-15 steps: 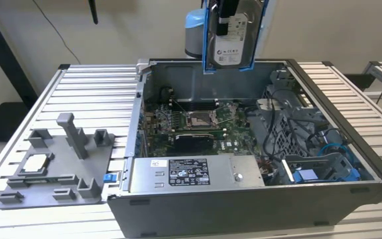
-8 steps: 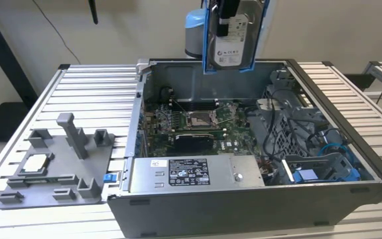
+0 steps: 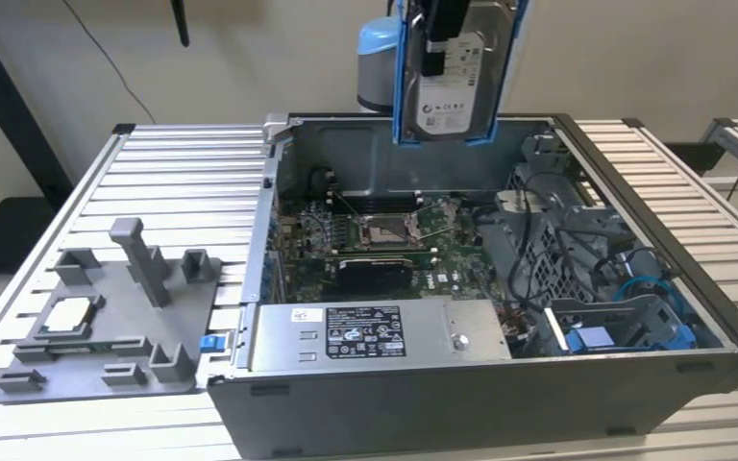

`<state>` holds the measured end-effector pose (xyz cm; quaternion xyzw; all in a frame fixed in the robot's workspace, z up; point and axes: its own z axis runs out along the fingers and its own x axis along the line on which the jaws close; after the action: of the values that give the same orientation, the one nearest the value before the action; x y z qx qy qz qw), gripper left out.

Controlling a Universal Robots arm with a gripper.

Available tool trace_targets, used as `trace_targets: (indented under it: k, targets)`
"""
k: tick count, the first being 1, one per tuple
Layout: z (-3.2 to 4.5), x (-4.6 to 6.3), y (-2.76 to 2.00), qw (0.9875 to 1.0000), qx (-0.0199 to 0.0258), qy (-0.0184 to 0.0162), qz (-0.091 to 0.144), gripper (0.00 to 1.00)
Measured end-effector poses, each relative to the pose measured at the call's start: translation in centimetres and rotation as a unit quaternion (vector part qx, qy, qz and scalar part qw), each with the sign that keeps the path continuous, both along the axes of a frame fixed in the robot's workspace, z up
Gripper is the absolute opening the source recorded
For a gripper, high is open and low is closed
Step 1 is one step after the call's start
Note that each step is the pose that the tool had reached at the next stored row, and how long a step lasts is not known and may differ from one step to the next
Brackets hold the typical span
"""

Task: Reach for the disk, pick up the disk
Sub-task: 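Pick up the disk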

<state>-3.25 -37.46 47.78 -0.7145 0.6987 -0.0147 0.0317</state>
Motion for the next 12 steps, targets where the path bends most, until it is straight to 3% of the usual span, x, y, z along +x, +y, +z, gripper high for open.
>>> trace_targets:
  k: [6, 12]
  targets:
    - [0.0, 0.03, -0.2, 1.0, -0.0002, 0.0, 0.0, 0.0]
    - [-0.06, 0.2, -0.9, 1.0, -0.0002, 0.0, 0.0, 0.0]
